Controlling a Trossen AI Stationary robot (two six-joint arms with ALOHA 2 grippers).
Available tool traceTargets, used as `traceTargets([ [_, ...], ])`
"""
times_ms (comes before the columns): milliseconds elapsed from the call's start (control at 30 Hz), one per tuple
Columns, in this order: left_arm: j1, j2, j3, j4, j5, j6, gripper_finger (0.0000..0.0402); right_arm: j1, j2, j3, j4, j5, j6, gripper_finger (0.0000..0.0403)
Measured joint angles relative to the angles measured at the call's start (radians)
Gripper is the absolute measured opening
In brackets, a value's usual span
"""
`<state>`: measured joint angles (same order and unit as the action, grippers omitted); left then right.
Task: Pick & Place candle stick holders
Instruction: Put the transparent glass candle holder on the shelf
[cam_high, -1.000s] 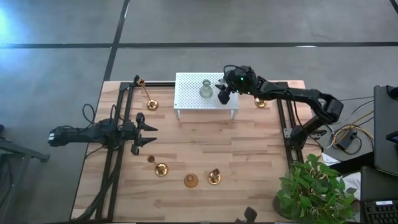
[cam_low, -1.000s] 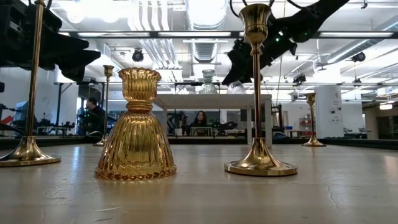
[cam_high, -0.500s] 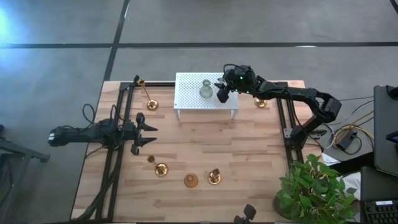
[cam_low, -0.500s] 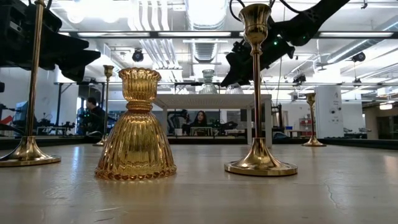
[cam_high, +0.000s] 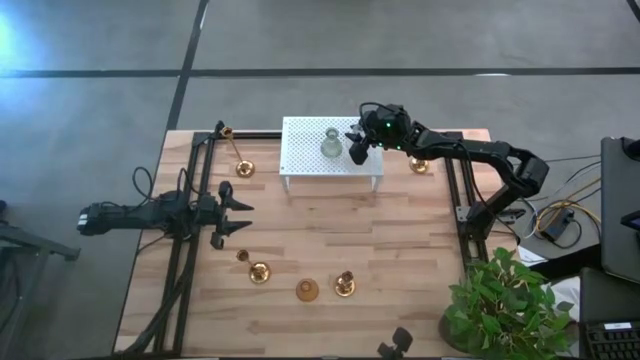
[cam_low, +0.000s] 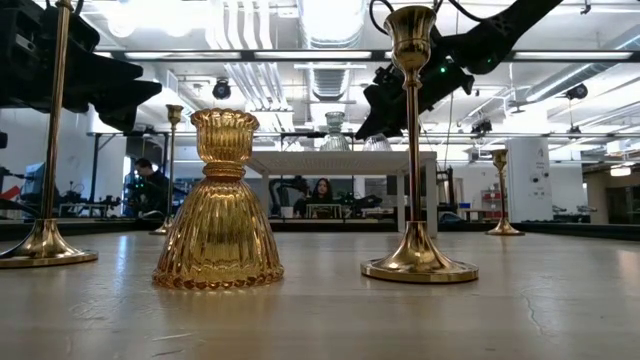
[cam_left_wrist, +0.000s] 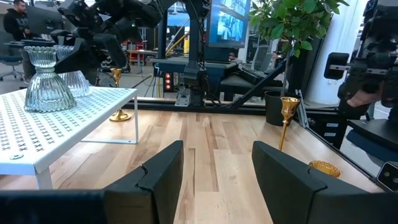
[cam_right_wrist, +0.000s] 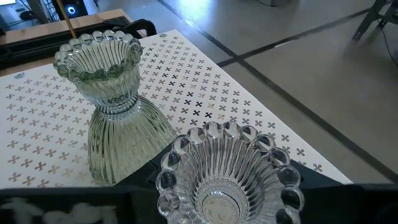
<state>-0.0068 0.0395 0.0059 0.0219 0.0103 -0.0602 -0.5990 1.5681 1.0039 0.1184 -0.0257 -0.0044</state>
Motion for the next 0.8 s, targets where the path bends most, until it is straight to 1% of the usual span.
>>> traceTargets([
  [633, 0.0, 0.0, 0.0, 0.0, 0.0, 0.0, 0.0197, -0.017, 0.001, 0.0, 0.021, 0.001, -0.023, 0.013],
  [800, 0.0, 0.0, 0.0, 0.0, 0.0, 0.0, 0.0197, -0.017, 0.018, 0.0, 0.042, -0.003, -0.023, 0.0131],
])
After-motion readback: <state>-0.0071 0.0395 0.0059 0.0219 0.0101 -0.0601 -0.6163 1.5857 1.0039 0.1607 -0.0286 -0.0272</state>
